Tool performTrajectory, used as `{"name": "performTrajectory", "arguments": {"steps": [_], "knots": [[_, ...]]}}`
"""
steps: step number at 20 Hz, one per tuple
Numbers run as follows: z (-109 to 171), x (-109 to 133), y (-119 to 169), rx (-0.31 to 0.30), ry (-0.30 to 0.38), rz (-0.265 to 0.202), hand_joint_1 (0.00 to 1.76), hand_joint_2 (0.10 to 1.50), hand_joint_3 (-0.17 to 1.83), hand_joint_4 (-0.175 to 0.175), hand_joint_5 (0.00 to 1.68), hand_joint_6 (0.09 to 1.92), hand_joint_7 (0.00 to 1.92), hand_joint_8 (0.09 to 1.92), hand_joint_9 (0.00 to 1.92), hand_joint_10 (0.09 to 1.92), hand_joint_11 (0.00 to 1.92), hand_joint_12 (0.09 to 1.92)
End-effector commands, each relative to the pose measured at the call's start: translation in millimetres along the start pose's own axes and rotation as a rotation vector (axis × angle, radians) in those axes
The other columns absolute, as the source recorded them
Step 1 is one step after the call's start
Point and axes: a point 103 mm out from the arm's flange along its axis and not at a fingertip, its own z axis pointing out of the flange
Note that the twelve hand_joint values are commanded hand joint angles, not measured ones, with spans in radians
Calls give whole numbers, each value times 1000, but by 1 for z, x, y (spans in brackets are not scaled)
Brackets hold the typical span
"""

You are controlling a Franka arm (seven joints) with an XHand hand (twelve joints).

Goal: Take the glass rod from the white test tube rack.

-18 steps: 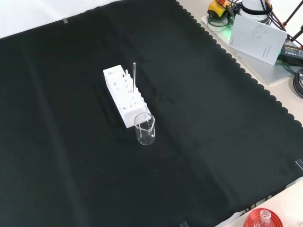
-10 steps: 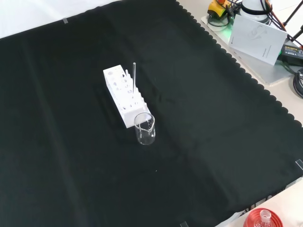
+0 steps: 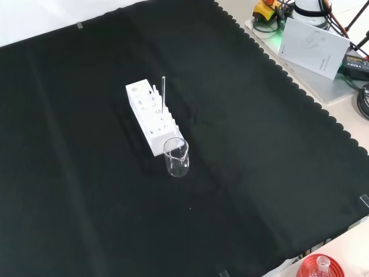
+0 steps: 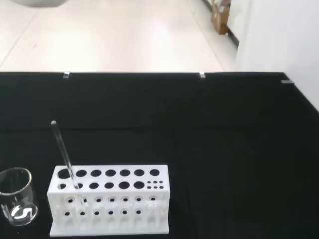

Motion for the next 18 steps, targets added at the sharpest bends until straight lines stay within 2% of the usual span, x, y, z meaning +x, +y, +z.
{"name": "performTrajectory", "arguments": {"steps": [1,9,15,18], "knots": [[4,-9,-12,51,-11,15,587,704,326,96,0,87,0,87,0,612,0,1352],[3,-6,-13,46,-4,8,558,719,283,94,0,87,0,87,0,545,0,1265],[4,1,-10,32,27,-7,564,699,233,109,0,87,0,87,0,660,0,1397],[8,3,-4,34,48,-10,571,692,219,120,0,87,0,87,0,641,0,1398]]}}
